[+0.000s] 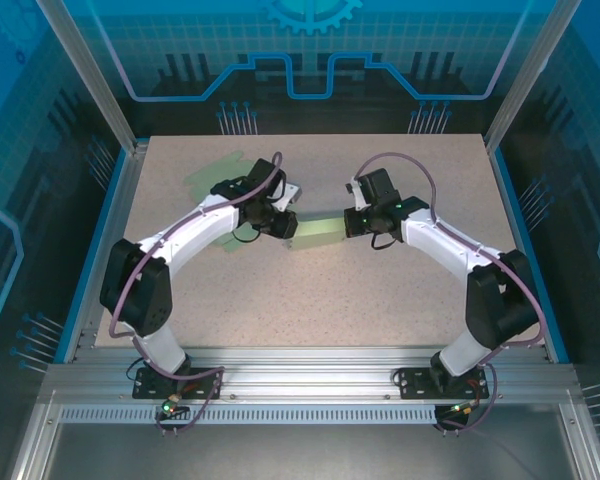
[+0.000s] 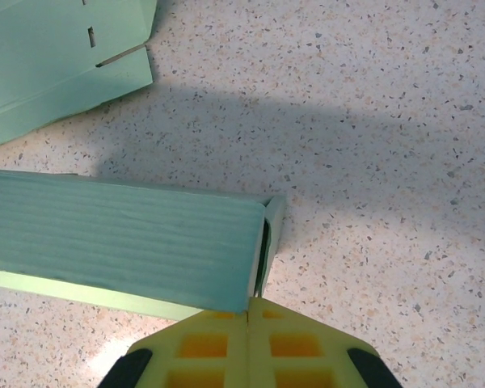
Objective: Fold the paper box
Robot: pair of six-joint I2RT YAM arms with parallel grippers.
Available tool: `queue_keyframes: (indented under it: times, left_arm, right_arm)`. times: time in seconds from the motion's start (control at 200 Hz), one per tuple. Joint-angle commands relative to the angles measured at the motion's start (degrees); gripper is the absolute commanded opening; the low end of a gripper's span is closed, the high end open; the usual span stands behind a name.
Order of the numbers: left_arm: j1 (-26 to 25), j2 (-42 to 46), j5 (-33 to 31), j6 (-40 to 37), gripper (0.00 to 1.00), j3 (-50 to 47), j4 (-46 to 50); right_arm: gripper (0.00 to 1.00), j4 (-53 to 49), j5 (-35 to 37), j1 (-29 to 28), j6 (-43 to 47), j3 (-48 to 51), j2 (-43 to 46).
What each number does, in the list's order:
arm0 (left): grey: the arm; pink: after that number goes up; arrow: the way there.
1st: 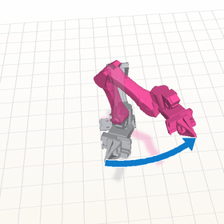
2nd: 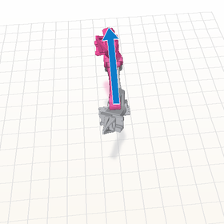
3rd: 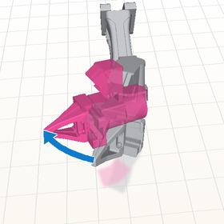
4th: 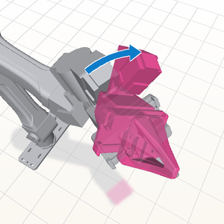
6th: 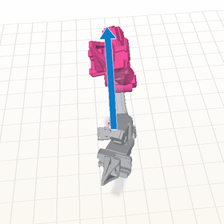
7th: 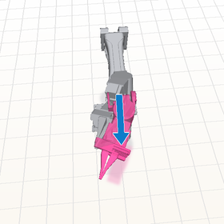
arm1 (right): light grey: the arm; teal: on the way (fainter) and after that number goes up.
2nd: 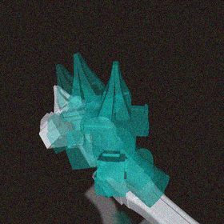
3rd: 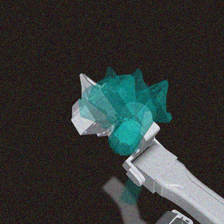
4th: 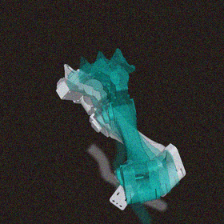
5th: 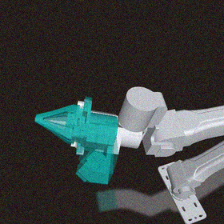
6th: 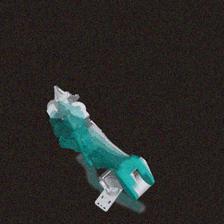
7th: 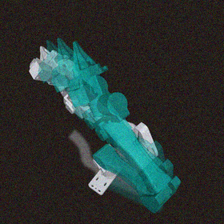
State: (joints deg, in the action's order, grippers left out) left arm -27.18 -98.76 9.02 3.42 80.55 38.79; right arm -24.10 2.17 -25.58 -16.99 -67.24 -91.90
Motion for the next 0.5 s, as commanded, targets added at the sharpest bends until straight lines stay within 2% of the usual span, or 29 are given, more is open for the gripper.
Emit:
queue_keyframes:
  times: [0.0, 0.14, 0.285, 0.495]
  left_arm:
    - [0.8, -0.7, 4.1, 2.3, 0.18, 2.2, 0.9]
    - [1.5, -1.3, 5.5, 3.3, 0.17, 2.9, 1.2]
    - [2.2, -2.0, 6.2, 3.5, 0.1, 3.5, 2.1]
    - [3.8, -2.9, 9.3, 4.6, 0.1, 4.5, 2.8]
  right_arm:
    - [0.0, -1.8, -0.5, -1.2, -0.6, -2.0, -1.2]
    - [0.0, -2.3, -0.8, -1.3, -0.2, -3.1, -2.3]
    - [0.0, -3.4, -0.2, -1.2, 0.2, -4.2, -3.0]
    - [0.0, -4.6, -0.2, -1.3, 0.6, -5.6, -3.7]
